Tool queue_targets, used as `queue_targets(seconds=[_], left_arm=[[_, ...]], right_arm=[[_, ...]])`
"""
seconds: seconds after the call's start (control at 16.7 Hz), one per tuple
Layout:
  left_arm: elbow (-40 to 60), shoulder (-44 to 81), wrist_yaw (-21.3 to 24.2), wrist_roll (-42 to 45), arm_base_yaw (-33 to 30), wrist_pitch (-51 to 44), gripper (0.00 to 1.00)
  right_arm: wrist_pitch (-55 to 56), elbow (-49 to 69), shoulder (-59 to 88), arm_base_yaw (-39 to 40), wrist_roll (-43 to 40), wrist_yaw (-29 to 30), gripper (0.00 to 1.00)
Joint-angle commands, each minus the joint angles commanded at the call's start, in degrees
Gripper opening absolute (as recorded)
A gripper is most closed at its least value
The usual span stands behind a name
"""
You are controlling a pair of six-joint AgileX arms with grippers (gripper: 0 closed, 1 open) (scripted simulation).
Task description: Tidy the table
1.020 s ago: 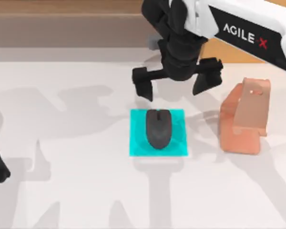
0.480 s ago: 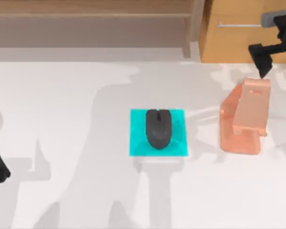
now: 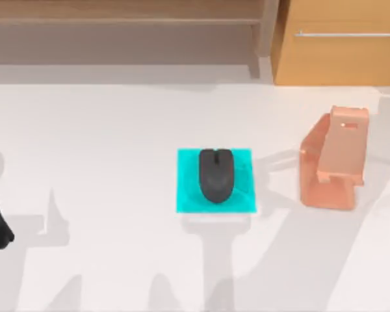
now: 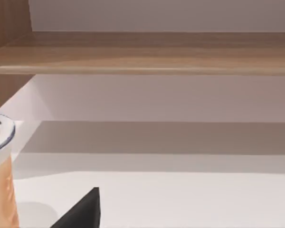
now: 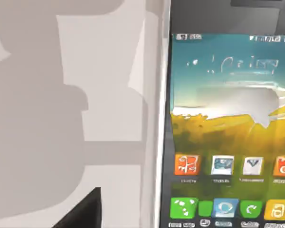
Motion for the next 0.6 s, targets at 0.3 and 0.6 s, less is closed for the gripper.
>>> queue_targets(seconds=[0.3,0.6], left_arm=[[0.0,0.0,0.0,0.0,0.0,0.0,1.0],[0.0,0.0,0.0,0.0,0.0,0.0,1.0]], right_arm=[[-0.38,-0.03,0.09,-1.46,-0.07,-0.31,1.0],[3.44,-2.98,0.99,-1.34,0.07,-0.32,1.0]])
